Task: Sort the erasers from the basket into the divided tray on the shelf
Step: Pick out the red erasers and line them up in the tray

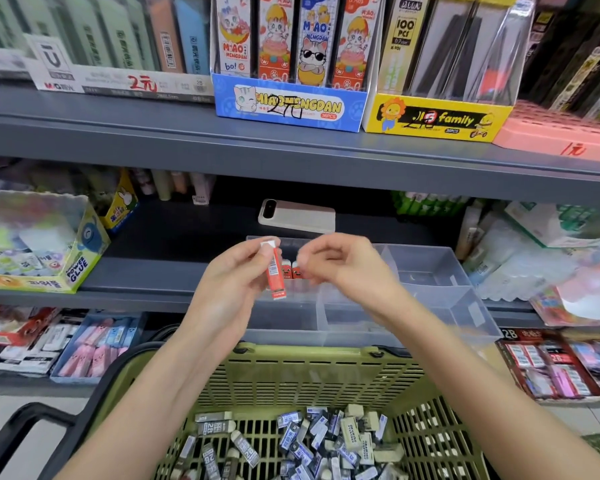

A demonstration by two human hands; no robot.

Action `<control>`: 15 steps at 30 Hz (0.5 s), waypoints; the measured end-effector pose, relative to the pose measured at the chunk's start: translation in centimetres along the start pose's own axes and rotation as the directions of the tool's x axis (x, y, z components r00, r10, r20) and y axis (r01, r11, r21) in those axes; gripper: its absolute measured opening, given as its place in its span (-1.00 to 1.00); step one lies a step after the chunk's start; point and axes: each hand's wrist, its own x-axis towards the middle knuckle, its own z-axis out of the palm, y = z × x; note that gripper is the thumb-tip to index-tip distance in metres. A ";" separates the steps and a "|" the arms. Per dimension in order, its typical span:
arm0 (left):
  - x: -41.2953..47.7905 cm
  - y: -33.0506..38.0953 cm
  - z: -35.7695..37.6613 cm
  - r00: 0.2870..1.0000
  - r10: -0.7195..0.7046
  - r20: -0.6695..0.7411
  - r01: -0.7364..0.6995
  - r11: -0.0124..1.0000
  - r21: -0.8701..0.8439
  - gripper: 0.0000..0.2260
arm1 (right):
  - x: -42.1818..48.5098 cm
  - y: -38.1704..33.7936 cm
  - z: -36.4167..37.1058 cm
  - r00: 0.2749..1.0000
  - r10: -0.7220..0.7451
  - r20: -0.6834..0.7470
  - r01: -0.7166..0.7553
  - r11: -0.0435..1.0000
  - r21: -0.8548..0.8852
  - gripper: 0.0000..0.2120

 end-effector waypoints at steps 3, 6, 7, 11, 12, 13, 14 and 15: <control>0.0 0.0 0.4 0.999 0.036 0.029 -0.038 0.996 0.082 -0.72 | -1.1 -0.2 1.3 0.997 -0.055 0.048 0.055 0.998 0.011 -0.93; 0.0 0.0 0.7 0.998 0.056 0.035 -0.060 0.993 0.105 -0.72 | -1.4 -0.3 1.5 0.996 -0.084 0.034 0.083 0.996 0.037 -0.94; 0.0 0.0 0.7 0.997 0.065 0.040 -0.069 0.991 0.112 -0.72 | -1.6 -0.2 1.5 0.996 -0.078 0.040 0.077 0.996 0.036 -0.94; -0.5 0.0 0.8 0.992 0.095 0.086 -0.111 0.970 0.217 -0.74 | -1.8 0.1 0.8 0.999 -0.037 0.006 0.036 0.998 0.054 -0.96; -0.7 -0.1 0.6 0.989 0.124 0.077 -0.142 0.944 0.298 -0.77 | -1.4 0.2 0.2 0.999 -0.004 -0.039 0.007 0.998 0.069 -0.98; -0.8 -0.1 0.3 0.982 0.181 0.052 -0.186 0.888 0.421 -0.81 | -0.8 0.3 -0.7 0.994 0.046 -0.100 -0.038 0.996 0.085 -0.95; -1.0 -0.2 -0.2 0.965 0.260 0.034 -0.232 0.787 0.571 -0.83 | -0.1 0.5 -1.8 0.981 0.109 -0.160 -0.093 0.990 0.102 -0.92; -1.2 -0.3 -0.8 0.941 0.337 0.042 -0.268 0.659 0.703 -0.82 | 0.7 0.8 -2.8 0.963 0.173 -0.207 -0.154 0.983 0.105 -0.91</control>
